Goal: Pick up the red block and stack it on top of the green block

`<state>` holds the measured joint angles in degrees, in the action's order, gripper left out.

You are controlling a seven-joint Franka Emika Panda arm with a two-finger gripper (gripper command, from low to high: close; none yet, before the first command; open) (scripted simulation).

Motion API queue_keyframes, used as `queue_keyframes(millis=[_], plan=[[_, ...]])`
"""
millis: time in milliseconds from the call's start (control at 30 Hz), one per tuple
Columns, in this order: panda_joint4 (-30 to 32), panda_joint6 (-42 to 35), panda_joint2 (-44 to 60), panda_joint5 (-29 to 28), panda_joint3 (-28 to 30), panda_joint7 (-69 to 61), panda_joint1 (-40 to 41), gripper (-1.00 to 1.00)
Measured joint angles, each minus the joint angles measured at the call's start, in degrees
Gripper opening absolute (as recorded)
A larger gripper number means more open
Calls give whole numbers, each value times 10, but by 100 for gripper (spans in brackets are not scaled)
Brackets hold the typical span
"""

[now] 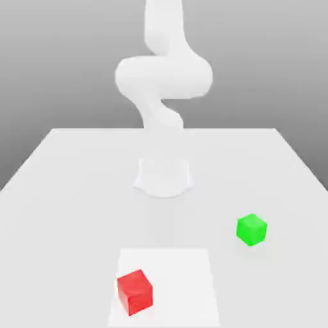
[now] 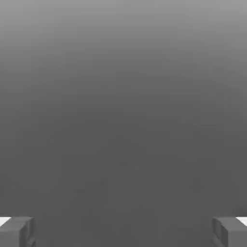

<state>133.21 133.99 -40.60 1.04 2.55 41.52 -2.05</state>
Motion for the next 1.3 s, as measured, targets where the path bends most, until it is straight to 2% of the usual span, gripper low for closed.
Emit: queue_keyframes(millis=[267, 467, 633, 800, 933, 967, 1167, 1300], plan=[[46, 72, 171, 41, 71, -145, -54, 0], [80, 124, 297, 71, 102, -251, -75, 0], [109, 168, 398, 77, 110, -327, -72, 0], [134, 219, 494, 53, 113, -374, -61, 0], [125, 283, 576, 91, 82, -410, -37, 0], [122, 299, 596, 103, 73, -418, -30, -100], [120, 307, 606, 108, 66, -422, -25, -100], [129, 262, 551, 72, 90, -396, -41, -100]])
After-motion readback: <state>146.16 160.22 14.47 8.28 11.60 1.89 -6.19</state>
